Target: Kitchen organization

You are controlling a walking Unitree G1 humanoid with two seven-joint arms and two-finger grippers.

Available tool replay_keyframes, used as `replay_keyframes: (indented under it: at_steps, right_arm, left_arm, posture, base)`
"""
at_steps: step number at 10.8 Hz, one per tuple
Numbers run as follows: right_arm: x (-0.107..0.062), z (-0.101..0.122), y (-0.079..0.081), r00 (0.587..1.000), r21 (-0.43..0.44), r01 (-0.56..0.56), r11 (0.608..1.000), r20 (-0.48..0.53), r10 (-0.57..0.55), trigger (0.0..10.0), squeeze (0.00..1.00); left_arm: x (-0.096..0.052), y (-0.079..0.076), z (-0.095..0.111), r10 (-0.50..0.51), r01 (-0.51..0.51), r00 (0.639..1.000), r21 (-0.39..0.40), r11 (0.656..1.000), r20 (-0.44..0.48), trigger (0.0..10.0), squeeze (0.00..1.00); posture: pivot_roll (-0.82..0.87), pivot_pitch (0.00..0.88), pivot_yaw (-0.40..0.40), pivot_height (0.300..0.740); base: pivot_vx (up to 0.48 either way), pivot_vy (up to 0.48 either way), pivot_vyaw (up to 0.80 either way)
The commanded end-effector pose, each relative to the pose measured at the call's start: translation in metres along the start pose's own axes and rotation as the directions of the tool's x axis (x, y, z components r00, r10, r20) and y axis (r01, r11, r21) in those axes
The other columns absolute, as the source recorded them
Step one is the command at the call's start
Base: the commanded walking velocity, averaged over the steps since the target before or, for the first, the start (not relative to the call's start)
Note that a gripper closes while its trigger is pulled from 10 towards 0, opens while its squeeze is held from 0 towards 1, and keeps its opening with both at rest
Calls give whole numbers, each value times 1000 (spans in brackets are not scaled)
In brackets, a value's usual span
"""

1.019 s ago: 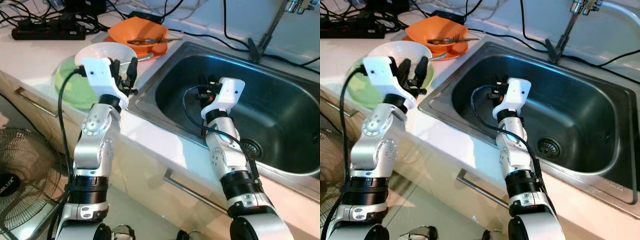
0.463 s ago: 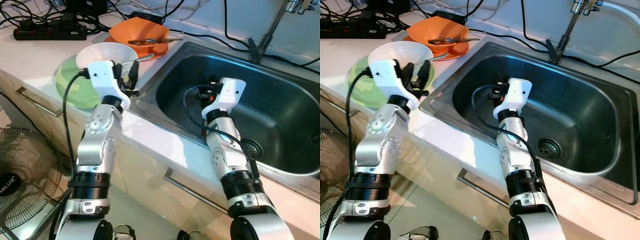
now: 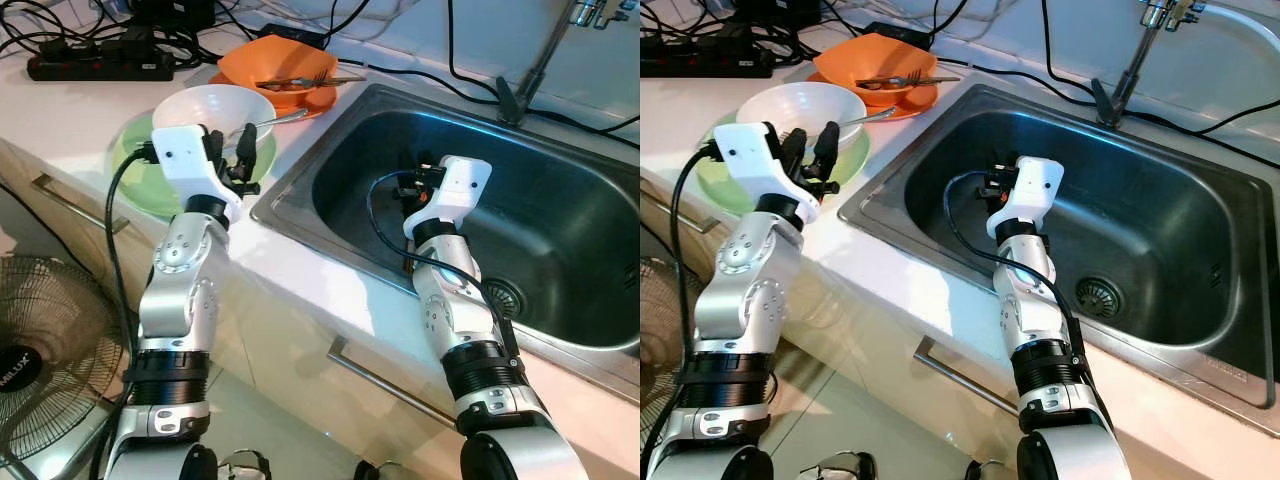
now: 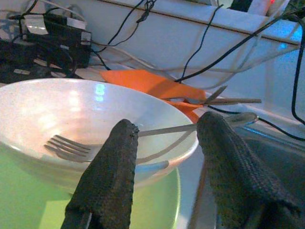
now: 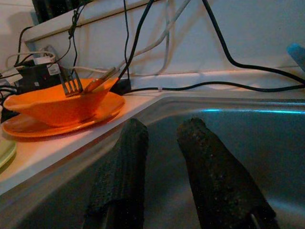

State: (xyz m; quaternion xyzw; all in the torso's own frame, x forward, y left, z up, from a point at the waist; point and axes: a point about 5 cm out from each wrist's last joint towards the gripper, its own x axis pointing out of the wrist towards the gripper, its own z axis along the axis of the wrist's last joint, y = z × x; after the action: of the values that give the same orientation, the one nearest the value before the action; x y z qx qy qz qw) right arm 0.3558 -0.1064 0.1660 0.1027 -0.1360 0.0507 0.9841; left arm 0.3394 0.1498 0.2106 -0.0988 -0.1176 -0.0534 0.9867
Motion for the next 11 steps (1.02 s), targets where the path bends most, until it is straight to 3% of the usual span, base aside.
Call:
replay_keyframes:
  at_steps: [1, 5, 6, 7, 8, 9, 10, 11]
  right_arm:
    - [1, -2, -2, 1000, -10, 8, 1000, -8, -8, 10000, 0]
    - [1, -2, -2, 1000, -11, 6, 1000, -12, -6, 10000, 0]
    - [1, -2, -2, 1000, -10, 7, 1000, -12, -7, 10000, 0]
    - [1, -3, -3, 1000, -10, 9, 1000, -12, -9, 10000, 0]
    - [1, -3, -3, 1000, -10, 10, 1000, -12, -10, 10000, 0]
    - [1, -3, -3, 1000, -10, 11, 1000, -12, -11, 10000, 0]
    - [1, -3, -2, 1000, -9, 11, 1000, -12, -11, 10000, 0]
    - [1, -3, -2, 1000, -9, 12, 1000, -9, -12, 10000, 0]
  left_arm:
    - [-3, 5, 1, 25, -25, 1000, 0, 1000, -4, 10000, 0]
    - [-11, 29, 9, 102, -102, 995, 31, 994, 6, 10000, 0]
    - [-14, 47, 14, 172, -172, 985, 38, 984, 14, 10000, 0]
    - [-13, 50, 20, 166, -168, 986, 79, 983, 34, 10000, 0]
    - [-10, 42, 25, 122, -127, 991, 139, 982, 48, 10000, 0]
    - [-3, 17, 32, 2, -17, 998, 223, 975, 67, 10000, 0]
    - [4, -7, 34, -132, 104, 990, 346, 932, 57, 10000, 0]
    - [10, -20, 32, -191, 144, 980, 498, 855, 46, 10000, 0]
  posture:
    - [80, 90, -38, 740]
    - [89, 93, -43, 740]
    - [89, 93, -42, 740]
    - [90, 93, -44, 740]
    - [94, 92, -43, 740]
    - [94, 86, -39, 740]
    - [91, 81, -36, 740]
    - [85, 74, -31, 740]
  base:
    - [0, 0, 0]
    - [0, 0, 0]
    - [0, 0, 0]
    - [0, 0, 0]
    - [0, 0, 0]
    - [0, 0, 0]
    - [0, 0, 0]
    - [0, 0, 0]
